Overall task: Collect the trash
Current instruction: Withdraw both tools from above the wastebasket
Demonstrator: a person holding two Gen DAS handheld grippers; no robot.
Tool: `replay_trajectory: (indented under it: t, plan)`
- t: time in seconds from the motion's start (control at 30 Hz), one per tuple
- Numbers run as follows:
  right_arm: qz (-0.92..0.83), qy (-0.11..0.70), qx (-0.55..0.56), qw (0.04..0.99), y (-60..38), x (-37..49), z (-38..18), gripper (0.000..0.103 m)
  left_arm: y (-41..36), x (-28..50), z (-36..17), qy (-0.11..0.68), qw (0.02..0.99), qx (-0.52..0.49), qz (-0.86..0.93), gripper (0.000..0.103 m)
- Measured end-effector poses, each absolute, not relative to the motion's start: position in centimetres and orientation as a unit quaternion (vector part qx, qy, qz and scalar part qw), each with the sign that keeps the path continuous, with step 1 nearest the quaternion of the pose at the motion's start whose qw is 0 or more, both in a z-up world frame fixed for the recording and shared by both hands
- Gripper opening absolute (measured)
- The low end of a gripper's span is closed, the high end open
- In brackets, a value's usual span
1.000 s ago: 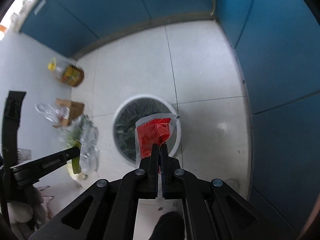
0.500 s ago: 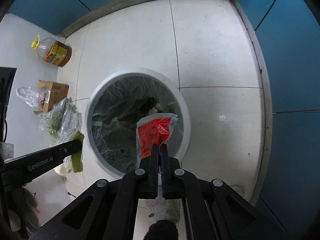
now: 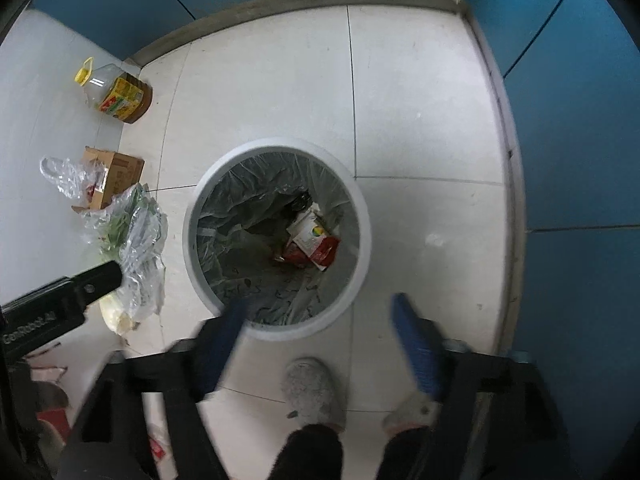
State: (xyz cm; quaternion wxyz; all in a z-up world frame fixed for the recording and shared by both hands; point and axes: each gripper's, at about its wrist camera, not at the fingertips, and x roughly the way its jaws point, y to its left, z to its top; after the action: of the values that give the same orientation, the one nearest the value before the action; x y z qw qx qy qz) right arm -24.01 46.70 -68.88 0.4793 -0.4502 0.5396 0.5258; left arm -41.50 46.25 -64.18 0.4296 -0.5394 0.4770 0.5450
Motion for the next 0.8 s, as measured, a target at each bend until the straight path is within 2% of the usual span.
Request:
replay_trajectory:
  t: [0.07,0.2,0.37,0.4,0.43,0.8]
  plan:
    - [0.528,0.524,-0.456,0.488,46.3,-24.1,-66.7,0.090,45.3,-41.9,-62.0,0.475,0.429,-0.531,0.555,0.092]
    - [0.539,0.504,-0.458,0.496,45.2,-24.2,-61.8,0.101,43.6,-42.7,-57.3,0.465,0.431,-0.519,0.573,0.092]
    - [0.547,0.485,-0.462,0.502,43.7,-24.5,-55.0,0.102,41.2,-43.2,-50.1,0.443,0.447,-0.491,0.602,0.093]
    - [0.551,0.482,-0.460,0.503,43.2,-24.6,-53.3,0.102,40.9,-43.2,-48.9,0.441,0.450,-0.486,0.606,0.101]
    - [0.553,0.476,-0.459,0.507,42.8,-24.6,-51.5,0.102,40.6,-43.2,-47.5,0.438,0.455,-0.483,0.606,0.103]
    - [0.582,0.457,-0.428,0.520,37.6,-23.9,-35.0,0.103,37.0,-42.0,-34.0,0.417,0.503,-0.455,0.605,0.103]
